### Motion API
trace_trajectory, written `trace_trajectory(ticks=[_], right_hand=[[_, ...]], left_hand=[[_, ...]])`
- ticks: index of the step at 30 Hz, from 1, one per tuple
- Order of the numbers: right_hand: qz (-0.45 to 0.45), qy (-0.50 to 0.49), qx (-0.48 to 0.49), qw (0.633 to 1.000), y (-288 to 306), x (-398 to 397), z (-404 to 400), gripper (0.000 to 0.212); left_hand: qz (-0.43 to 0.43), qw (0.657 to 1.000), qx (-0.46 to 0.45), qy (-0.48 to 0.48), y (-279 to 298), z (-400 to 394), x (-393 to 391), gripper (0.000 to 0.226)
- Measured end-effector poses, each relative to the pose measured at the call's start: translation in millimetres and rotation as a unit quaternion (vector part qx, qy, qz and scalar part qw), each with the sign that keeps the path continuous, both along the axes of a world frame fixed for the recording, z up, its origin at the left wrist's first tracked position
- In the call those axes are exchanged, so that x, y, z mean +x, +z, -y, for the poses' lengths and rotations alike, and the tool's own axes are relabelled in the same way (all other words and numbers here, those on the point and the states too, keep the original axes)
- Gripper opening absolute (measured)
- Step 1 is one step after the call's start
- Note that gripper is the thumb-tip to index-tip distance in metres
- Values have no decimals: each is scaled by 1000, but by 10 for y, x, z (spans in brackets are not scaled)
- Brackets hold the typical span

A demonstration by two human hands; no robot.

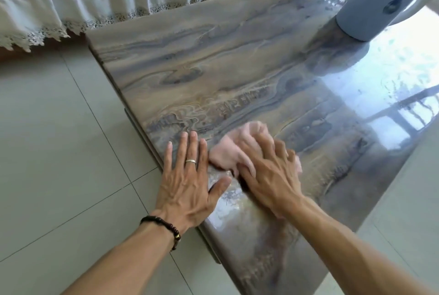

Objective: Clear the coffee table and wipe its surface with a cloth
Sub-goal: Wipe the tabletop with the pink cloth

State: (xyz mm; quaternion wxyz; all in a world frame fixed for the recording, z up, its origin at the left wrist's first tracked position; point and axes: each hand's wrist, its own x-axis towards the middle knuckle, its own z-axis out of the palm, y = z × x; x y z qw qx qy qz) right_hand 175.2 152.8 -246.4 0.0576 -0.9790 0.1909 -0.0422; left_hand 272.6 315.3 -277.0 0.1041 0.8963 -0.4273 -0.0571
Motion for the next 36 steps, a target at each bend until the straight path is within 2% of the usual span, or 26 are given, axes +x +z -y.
trace_trajectory(ticks=[2,4,6,9,10,13,15,17,19,21,24,26,29,31,33,36], right_hand=[[-19,-67,-24,997,-26,399,195,46],[4,-68,-29,997,-88,397,147,46],[30,-23,-21,999,-136,-102,-163,49],[21,22,12,999,-103,-759,-389,50],[17,30,8,999,-89,-687,-280,50],[3,-58,-21,998,-44,-31,95,52],[12,-86,-27,996,-76,104,138,49],[44,-57,-23,997,-126,-247,-122,48],[39,0,3,999,-103,-827,-412,50],[24,23,15,999,-90,-861,-309,51],[2,-93,1,996,-42,-232,110,43],[0,-107,-16,994,-70,-133,224,44],[36,-43,-41,998,-141,-840,-202,50],[26,-11,-7,1000,-98,-1384,-429,52],[20,-1,-9,1000,-54,-1337,-225,54],[7,-118,-25,993,-21,-803,217,43]], left_hand=[[2,1000,15,4,-10,18,-20,92],[-1,1000,20,11,-21,10,-4,92],[0,1000,15,6,-22,-17,-2,93],[13,1000,-3,-14,57,-72,-41,91],[17,999,-11,-25,91,-81,-92,89],[20,999,-15,-43,117,-119,-280,85],[-1,999,-7,-34,97,-154,-366,85],[-8,999,-2,-32,83,-188,-426,85],[10,999,4,-36,97,-192,-498,86],[19,999,6,-28,99,-212,-542,87],[22,1000,6,-17,67,-174,-628,87],[20,1000,4,-10,46,-132,-678,87],[12,1000,-1,-6,29,-121,-764,85],[9,1000,-2,-14,26,-111,-856,83],[7,1000,-3,-20,35,-76,-927,85],[16,1000,-14,-20,53,-17,-989,87]])
